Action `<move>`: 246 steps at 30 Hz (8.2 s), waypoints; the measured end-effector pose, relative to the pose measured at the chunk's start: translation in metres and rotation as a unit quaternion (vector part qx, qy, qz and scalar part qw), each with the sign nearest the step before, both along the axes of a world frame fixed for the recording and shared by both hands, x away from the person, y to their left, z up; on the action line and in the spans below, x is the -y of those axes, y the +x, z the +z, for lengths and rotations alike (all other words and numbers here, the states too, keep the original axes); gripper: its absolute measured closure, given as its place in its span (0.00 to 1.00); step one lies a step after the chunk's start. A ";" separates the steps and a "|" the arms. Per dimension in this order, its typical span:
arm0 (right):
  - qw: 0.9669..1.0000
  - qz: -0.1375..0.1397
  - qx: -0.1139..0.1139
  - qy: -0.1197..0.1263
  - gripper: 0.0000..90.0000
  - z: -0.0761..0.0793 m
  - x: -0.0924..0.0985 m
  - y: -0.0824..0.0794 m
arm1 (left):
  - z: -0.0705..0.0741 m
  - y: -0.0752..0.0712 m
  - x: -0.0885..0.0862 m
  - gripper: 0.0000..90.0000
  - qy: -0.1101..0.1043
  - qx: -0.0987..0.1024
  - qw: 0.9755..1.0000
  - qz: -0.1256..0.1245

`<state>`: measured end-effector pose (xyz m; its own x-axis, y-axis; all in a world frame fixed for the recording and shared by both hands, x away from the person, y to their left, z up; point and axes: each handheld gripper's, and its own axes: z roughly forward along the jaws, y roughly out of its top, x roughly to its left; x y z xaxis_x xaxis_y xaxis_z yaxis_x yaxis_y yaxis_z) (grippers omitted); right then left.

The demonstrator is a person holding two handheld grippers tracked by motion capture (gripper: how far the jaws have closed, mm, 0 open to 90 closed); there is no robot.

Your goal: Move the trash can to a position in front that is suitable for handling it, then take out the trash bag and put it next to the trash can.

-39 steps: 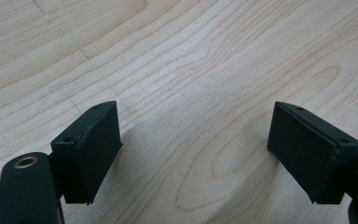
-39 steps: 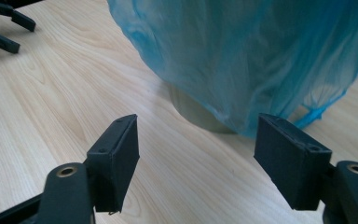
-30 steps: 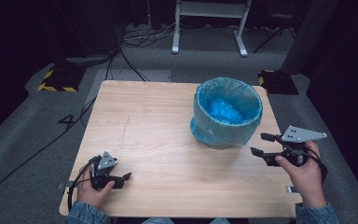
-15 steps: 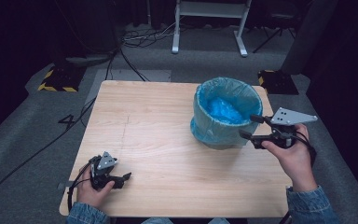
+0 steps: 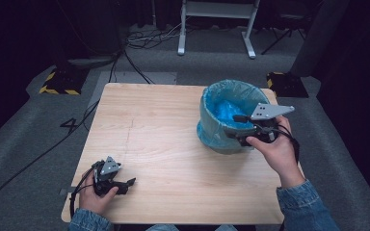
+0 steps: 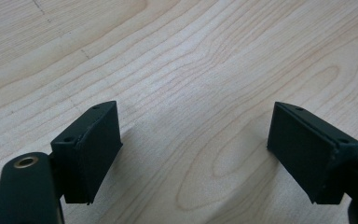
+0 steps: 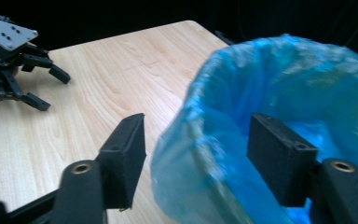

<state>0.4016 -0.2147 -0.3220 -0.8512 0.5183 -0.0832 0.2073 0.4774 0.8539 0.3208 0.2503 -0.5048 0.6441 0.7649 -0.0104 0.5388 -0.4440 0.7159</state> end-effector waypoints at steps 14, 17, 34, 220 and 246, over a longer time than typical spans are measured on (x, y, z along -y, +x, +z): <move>0.999 0.026 -0.007 -0.029 0.46 -0.012 -0.029 0.006 | 0.000 0.000 0.000 0.19 0.001 0.001 1.000 -0.001; 0.999 0.035 -0.007 -0.031 0.47 -0.012 -0.030 0.002 | 0.000 0.000 0.000 0.19 0.001 0.000 1.000 0.000; 0.994 0.105 -0.006 -0.026 0.45 -0.010 -0.049 -0.051 | 0.000 0.000 0.000 0.19 0.001 0.002 1.000 -0.001; 0.997 0.041 0.004 0.067 1.00 -0.070 0.071 -0.100 | 0.089 -0.021 0.097 0.79 -0.144 0.079 0.959 -0.232; 0.988 0.040 0.061 0.136 1.00 -0.025 0.084 -0.109 | 0.140 -0.032 0.073 1.00 -0.164 0.137 0.953 -0.217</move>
<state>0.2924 -0.2989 -0.3470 -0.8828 0.4665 -0.0548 0.0656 0.2381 0.9690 0.2888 0.1776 -0.3651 0.9115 0.4112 0.0112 0.1289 -0.3113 0.9415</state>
